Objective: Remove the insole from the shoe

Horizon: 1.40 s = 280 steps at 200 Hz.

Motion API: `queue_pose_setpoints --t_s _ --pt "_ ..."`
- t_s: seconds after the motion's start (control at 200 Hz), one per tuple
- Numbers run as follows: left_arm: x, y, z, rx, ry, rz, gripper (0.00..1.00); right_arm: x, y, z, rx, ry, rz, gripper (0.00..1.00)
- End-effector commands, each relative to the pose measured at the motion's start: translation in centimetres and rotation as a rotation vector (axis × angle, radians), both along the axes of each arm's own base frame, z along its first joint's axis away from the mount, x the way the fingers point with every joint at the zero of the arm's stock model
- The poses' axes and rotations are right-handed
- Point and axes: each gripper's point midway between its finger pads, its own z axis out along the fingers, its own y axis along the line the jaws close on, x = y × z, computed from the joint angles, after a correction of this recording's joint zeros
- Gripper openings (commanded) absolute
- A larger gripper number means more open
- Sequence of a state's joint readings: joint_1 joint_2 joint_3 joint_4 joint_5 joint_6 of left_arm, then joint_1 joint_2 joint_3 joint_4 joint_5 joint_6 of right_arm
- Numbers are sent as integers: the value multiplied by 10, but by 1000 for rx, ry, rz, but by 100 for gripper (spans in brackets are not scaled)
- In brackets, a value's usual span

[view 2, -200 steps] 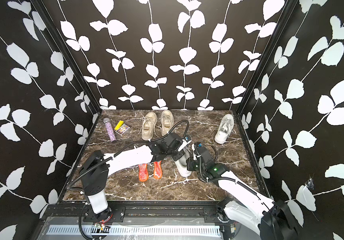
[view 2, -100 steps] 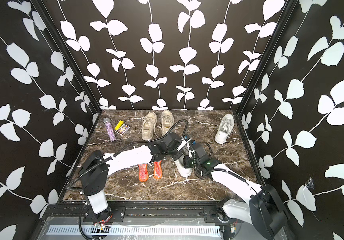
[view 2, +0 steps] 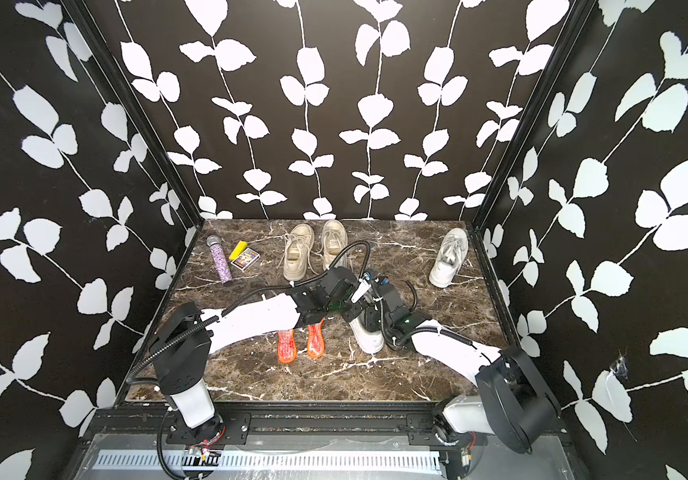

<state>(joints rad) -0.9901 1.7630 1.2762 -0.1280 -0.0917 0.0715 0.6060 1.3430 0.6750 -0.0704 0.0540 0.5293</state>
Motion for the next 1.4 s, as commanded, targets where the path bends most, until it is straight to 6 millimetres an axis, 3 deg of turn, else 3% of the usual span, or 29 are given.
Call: queue_pose_setpoints --t_s 0.0,0.205,0.55,0.735,0.79,0.985,1.2,1.395 --pt "2 1 37 -98 -42 11 0 3 -40 -27 -170 43 -122 28" --pt "3 6 37 -104 -50 27 0 8 -49 -42 -256 86 -159 28" --pt "5 12 40 -130 -56 47 0 15 -42 -74 -328 221 -153 28" --pt "7 16 42 -135 -60 62 0 17 -38 -84 -323 254 -146 17" --pt "7 17 42 -134 -63 66 0 20 -37 -76 -303 212 -156 9" --pt "9 20 41 -126 -67 78 0 20 -32 -36 -170 43 -143 4" --pt "11 17 42 -126 -58 83 0 15 -14 -37 -79 94 -111 0" --pt "13 22 37 -92 -51 104 0 12 -13 -16 14 65 -154 0"
